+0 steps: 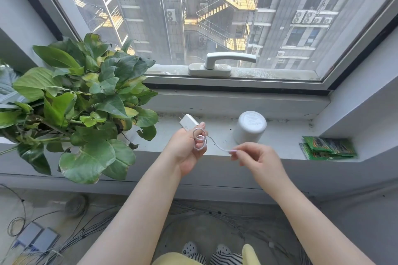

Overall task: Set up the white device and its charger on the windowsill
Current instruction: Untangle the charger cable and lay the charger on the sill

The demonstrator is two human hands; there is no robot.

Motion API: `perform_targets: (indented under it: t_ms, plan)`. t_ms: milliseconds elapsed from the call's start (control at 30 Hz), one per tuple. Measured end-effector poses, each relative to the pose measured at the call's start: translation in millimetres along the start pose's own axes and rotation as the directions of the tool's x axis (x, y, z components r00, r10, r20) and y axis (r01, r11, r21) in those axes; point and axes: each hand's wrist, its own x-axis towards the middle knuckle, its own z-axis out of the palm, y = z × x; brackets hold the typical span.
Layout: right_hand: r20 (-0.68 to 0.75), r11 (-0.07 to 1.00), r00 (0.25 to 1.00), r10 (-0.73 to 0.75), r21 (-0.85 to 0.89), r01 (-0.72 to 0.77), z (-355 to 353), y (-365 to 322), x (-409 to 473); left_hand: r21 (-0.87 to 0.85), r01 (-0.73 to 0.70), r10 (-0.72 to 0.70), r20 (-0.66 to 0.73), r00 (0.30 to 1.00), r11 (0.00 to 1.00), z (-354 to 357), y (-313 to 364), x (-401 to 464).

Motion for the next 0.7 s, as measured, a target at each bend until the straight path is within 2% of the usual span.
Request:
perform_targets:
  t_ms: [100, 267, 400, 533, 600, 700]
  plan:
    - [0.124, 0.994, 0.992, -0.037, 0.109, 0.023, 16, -8, -1, 0.084, -0.112, 0.115, -0.032, 0.993, 0.99, 9, -5, -2]
    - [0.133, 0.951, 0.988, -0.082, 0.306, 0.038, 27, -32, -3, 0.165, -0.2, 0.204, -0.007, 0.979, 0.966, 10, -7, -4]
    - [0.12, 0.958, 0.989, -0.089, 0.282, 0.052, 30, -39, -2, 0.147, -0.219, 0.215, 0.041, 0.976, 0.965, 5, -3, -6]
    - [-0.055, 0.982, 0.99, -0.128, 0.133, 0.135, 29, -41, 2, 0.191, -0.197, 0.171, 0.142, 0.975, 0.962, -1, 1, -9]
    - [-0.099, 0.98, 0.979, -0.177, 0.069, 0.184, 24, -44, 4, 0.242, -0.195, 0.162, 0.151, 0.975, 0.95, -5, 2, -10]
    - [-0.097, 0.962, 0.973, -0.211, 0.155, 0.224, 17, -51, 3, 0.289, -0.206, 0.179, 0.116, 0.977, 0.935, -9, 2, -8]
